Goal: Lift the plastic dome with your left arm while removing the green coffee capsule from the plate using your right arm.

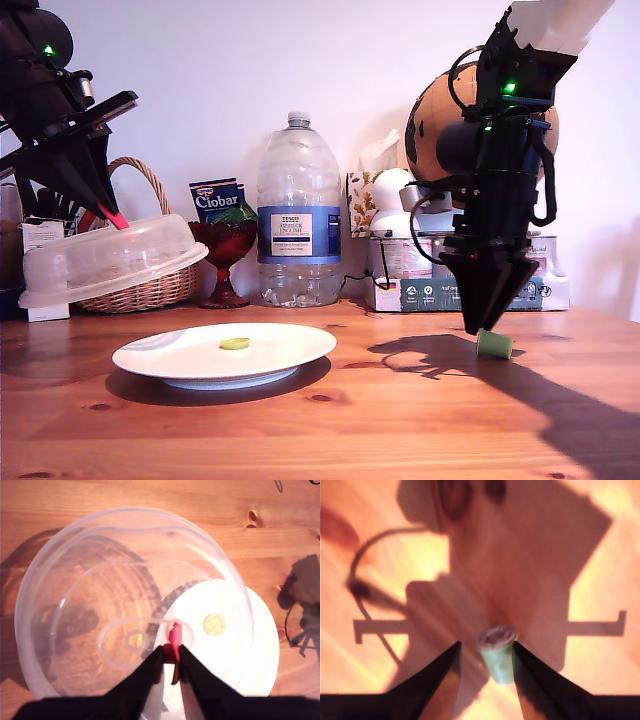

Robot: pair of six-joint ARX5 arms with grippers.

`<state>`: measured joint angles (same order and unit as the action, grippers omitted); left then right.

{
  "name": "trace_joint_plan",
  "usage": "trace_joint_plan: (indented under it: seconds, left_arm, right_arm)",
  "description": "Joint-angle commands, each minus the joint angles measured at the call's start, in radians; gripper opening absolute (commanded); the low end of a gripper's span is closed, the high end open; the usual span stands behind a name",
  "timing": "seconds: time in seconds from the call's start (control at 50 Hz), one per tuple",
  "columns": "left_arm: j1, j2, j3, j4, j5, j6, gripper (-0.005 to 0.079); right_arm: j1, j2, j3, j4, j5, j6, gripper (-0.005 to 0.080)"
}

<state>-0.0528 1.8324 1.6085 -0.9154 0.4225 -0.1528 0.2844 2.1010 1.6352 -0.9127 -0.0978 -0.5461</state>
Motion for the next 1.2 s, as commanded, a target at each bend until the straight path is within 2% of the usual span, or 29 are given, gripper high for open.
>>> trace_joint_plan:
  seconds: [0.0,0.44,0.58,0.82,1.02,1.18]
  left_arm:
    - [-0.002,-0.021,0.017,0.003,0.008,0.007,-0.0022]
    - [-0.002,-0.021,0.017,0.004,0.008,0.007,-0.0022]
    - [-0.002,-0.021,0.017,0.005,0.008,0.007,-0.0022]
    - [-0.002,-0.021,0.017,0.004,0.007,0.007,-0.0022]
    - [-0.002,-0.021,0.017,0.006,0.008,0.011,-0.0022]
    - [-0.002,-0.021,0.017,0.006,0.008,0.014,-0.0022]
  right_arm:
    - [0.024,0.002,0.01,0.007,-0.007,0.008,0.0287]
    - [0.102,0.002,0.115,0.065,0.002,0.036,0.0287]
    - [0.14,0.002,0.134,0.145,-0.015,0.076,0.0287]
    - [0.224,0.002,0.134,0.338,-0.092,0.075,0.0285]
    - [0.279,0.002,0.134,0.368,-0.215,-0.02,0.028]
    - [0.309,0.021,0.134,0.389,-0.254,-0.056,0.0279]
